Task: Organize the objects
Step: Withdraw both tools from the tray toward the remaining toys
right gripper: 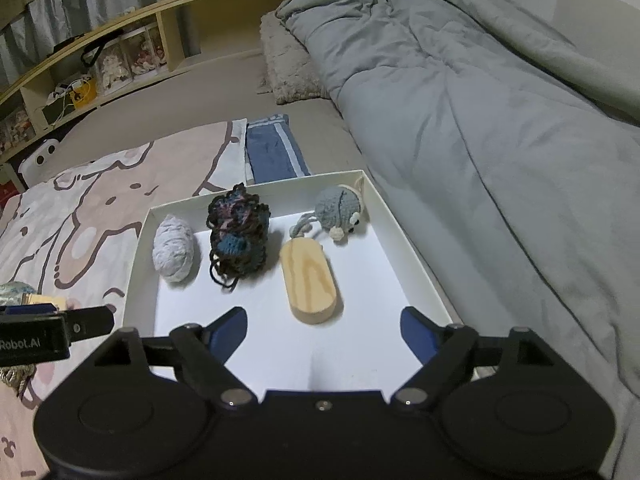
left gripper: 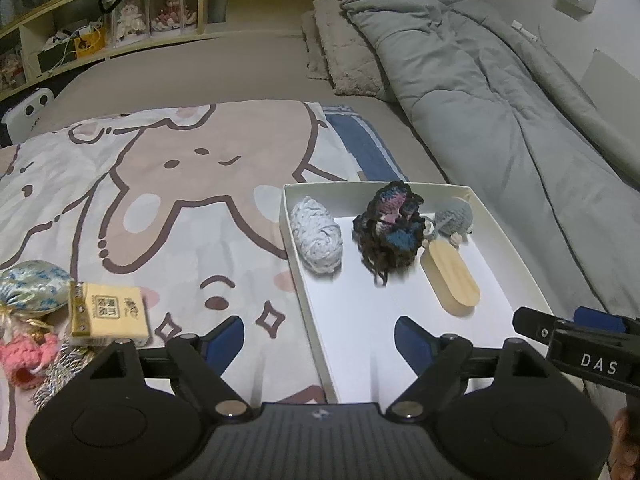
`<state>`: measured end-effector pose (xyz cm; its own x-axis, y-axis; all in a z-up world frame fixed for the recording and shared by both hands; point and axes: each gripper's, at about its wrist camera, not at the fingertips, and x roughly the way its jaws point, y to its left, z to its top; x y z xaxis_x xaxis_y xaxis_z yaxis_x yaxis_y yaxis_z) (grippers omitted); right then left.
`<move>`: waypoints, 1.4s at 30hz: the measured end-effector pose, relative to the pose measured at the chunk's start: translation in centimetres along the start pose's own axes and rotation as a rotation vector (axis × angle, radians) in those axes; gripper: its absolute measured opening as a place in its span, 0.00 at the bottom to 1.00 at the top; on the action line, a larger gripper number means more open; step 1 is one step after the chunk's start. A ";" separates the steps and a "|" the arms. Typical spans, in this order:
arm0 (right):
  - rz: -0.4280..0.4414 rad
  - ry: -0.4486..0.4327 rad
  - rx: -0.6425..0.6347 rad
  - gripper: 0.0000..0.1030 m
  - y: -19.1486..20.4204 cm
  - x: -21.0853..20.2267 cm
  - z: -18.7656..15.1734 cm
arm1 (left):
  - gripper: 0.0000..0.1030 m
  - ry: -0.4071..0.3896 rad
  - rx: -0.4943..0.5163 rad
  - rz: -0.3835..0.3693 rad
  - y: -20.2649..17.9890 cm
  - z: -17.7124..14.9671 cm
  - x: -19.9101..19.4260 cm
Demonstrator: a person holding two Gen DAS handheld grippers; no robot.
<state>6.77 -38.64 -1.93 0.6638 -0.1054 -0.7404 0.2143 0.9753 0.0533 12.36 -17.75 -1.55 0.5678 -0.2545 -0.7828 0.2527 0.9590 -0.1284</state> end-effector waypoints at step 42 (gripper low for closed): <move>-0.029 -0.050 -0.076 1.00 2.0 -3.9 -3.5 | 1.00 -0.085 -0.020 0.092 5.9 -5.0 -4.6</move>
<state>2.11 -35.64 -1.31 0.6932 -0.1419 -0.7066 0.1806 0.9834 -0.0204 7.33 -10.29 -1.76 0.6525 -0.1741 -0.7375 0.1812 0.9809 -0.0713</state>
